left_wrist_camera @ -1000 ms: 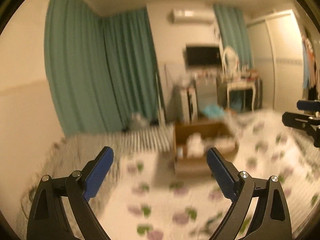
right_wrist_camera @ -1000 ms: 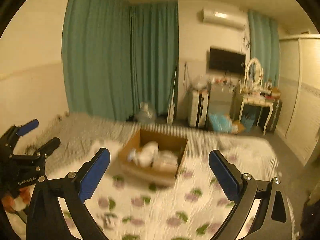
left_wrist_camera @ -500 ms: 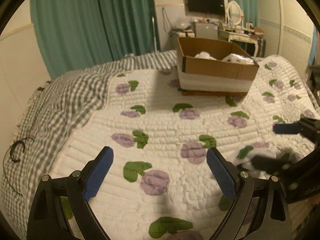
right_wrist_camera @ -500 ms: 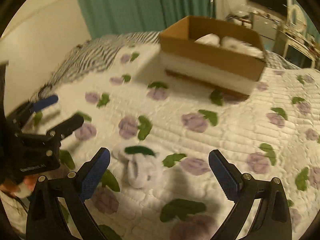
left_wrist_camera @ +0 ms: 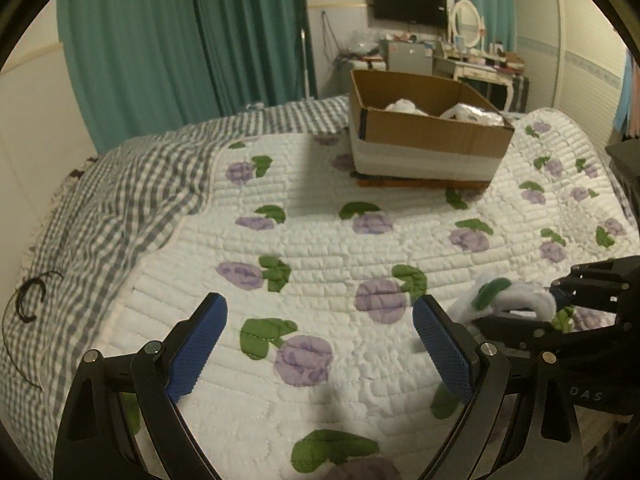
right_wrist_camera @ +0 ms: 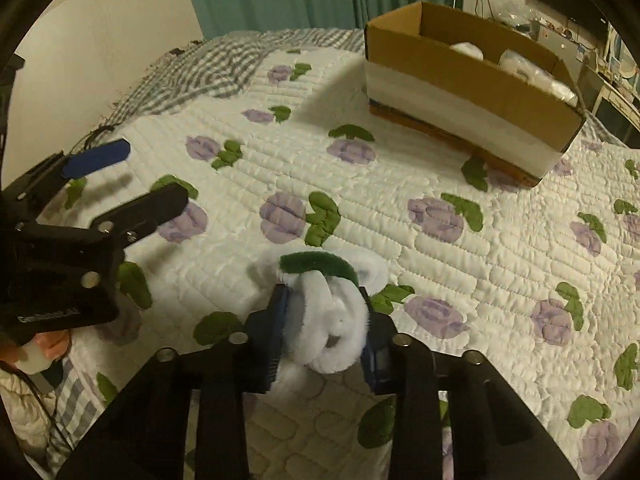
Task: Organize soft objects
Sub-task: 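Grasp the second white fuzzy green-trimmed loop with the right gripper, then carry the fuzzy loop over the box and open the right gripper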
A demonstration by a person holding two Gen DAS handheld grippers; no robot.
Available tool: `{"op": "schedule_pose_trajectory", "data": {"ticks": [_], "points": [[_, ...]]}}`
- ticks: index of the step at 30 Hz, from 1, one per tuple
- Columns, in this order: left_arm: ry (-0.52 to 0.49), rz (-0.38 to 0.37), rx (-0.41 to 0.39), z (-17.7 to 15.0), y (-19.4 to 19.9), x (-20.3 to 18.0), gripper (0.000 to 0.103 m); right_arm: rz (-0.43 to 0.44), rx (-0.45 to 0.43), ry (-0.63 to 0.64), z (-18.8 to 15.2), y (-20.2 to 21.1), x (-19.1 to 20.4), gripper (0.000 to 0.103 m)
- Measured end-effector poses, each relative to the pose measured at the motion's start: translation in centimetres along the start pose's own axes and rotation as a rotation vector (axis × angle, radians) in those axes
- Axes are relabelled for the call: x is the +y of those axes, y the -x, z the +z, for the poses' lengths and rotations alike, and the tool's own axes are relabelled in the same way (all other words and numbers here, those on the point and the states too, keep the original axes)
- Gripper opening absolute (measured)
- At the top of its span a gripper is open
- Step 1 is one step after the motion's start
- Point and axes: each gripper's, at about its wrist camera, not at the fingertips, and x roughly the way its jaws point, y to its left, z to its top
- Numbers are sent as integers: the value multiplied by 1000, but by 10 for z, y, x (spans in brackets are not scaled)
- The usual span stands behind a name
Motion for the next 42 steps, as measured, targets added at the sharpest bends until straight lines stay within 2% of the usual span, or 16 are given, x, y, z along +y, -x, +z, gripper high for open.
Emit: {"op": "schedule_pose_trajectory", "data": {"ticks": [4, 7, 10, 14, 18, 22, 26, 30, 33, 34, 36, 37, 38, 42], "points": [[-6, -8, -8, 7, 11, -4, 96, -6, -60, -5, 7, 24, -3, 29], [-17, -22, -50, 24, 30, -11, 96, -20, -124, -18, 20, 50, -13, 29], [-48, -26, -113, 54, 49, -21, 96, -45, -205, -28, 42, 81, -29, 29], [-95, -27, -235, 106, 73, -32, 96, -97, -316, -33, 81, 121, -53, 29], [-108, -43, -318, 162, 66, -40, 96, -133, -381, -29, 130, 138, -79, 29], [-86, -58, -294, 198, 21, -48, 96, -150, -376, -36, 176, 121, -107, 29], [-81, -64, -224, 213, -41, -54, 96, -150, -329, -98, 210, 76, -146, 30], [-42, -124, -169, 214, -94, -55, 96, -134, -283, -134, 226, 28, -176, 30], [-71, -103, -167, 212, -116, -60, 96, -134, -260, -156, 230, -1, -193, 31], [-79, -98, -170, 210, -121, -62, 96, -132, -256, -164, 230, -6, -197, 35], [-83, -94, -173, 210, -127, -66, 96, -131, -248, -181, 229, -16, -209, 53], [-80, -93, -174, 209, -129, -66, 96, -141, -249, -187, 229, -17, -212, 75], [-72, -87, -170, 208, -131, -64, 96, -155, -264, -196, 227, -14, -216, 82], [-28, -90, -166, 213, -119, -62, 96, -172, -328, -227, 224, 18, -217, 82]]}}
